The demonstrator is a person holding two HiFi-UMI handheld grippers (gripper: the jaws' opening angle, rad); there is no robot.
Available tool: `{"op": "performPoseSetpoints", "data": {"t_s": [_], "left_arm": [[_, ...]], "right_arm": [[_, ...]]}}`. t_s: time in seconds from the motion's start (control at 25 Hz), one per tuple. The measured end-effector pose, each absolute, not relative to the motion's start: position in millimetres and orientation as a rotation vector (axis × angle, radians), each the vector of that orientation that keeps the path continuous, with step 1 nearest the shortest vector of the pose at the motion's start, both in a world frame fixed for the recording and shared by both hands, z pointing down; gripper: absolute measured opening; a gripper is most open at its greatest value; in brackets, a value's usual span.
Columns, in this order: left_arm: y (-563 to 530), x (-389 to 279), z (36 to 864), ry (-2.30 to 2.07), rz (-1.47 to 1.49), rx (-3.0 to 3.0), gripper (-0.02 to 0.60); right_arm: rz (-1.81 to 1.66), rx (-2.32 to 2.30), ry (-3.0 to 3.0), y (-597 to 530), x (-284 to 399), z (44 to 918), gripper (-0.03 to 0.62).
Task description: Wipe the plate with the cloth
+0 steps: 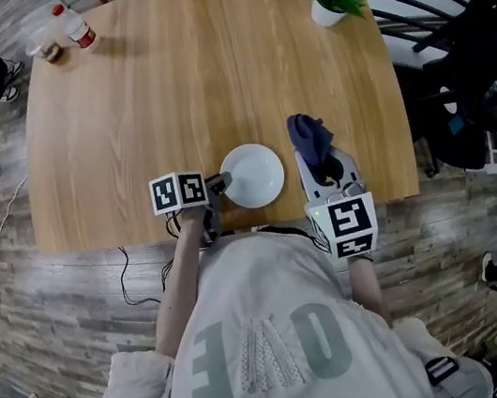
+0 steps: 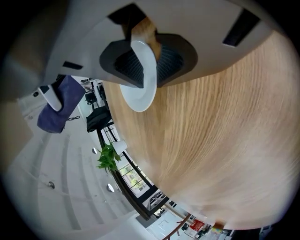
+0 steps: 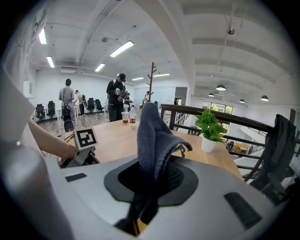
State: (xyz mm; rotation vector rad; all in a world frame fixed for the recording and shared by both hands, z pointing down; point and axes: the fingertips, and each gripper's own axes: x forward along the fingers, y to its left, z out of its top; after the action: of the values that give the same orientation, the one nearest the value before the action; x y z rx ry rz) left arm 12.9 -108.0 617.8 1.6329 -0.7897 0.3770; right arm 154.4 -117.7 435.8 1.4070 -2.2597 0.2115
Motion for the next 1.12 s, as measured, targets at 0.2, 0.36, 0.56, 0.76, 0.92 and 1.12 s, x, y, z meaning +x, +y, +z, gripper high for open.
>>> {"op": "performPoseSetpoints", "data": {"t_s": [0.2,0.36,0.56,0.76,0.92,1.12], "left_arm": [[-108.3,7.0,622.7,-0.792,0.354,1.598,0.041],[-112.2,7.7,621.9,-0.817,0.343,1.609,0.041],[-126.8,7.5,621.2,-0.901,0.297,1.632,0.041],[-137.4,6.5,621.3,-0.947,0.267,1.613,0.04],[-139.1,7.2,621.0,-0.947,0.261,1.611,0.04],[-139.2,8.1,620.5,-0.944,0.259,1.607,0.04]], "right_arm": [[0.225,1.37,-2.238,-123.1,148.4,447.3,0.055],[0.173,1.29,-2.138,-130.9,153.2,471.2,0.057],[0.008,0.982,-1.942,-146.1,155.0,533.2,0.057],[-0.108,0.771,-1.861,-160.9,140.2,569.0,0.057],[-0.145,0.664,-1.813,-166.3,131.3,589.5,0.057],[-0.201,0.583,-1.733,-164.6,132.5,609.6,0.057]]}}
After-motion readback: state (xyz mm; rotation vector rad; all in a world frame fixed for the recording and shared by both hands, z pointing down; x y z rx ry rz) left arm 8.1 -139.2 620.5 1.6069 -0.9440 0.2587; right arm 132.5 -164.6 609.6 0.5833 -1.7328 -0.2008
